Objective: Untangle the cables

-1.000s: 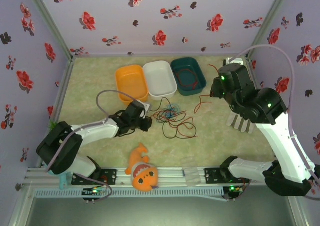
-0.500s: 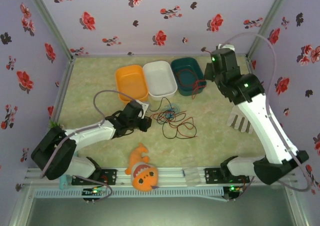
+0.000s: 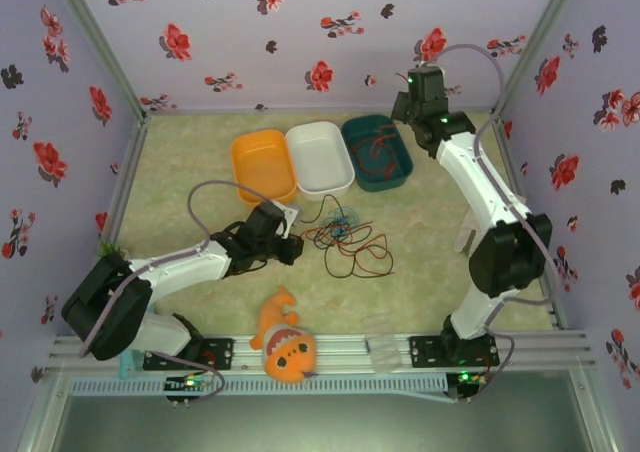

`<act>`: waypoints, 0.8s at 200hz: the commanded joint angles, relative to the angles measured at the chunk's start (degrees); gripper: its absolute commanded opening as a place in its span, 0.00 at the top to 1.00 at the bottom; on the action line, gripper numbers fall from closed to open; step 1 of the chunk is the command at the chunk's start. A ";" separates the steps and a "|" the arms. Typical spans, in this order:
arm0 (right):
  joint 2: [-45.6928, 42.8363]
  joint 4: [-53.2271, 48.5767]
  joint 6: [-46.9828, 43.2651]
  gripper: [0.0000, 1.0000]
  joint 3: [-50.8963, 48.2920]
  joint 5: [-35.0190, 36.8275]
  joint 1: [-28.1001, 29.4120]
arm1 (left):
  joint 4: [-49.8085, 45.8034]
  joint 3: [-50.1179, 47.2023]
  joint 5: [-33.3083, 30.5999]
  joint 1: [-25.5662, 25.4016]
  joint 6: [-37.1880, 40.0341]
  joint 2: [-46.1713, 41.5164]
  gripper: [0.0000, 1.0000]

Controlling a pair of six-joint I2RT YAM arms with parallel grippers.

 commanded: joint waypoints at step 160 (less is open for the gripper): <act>20.27 -4.96 2.62 1.00 7.01 -4.41 -3.26 | -0.50 1.63 1.28 -0.05 2.61 2.36 1.00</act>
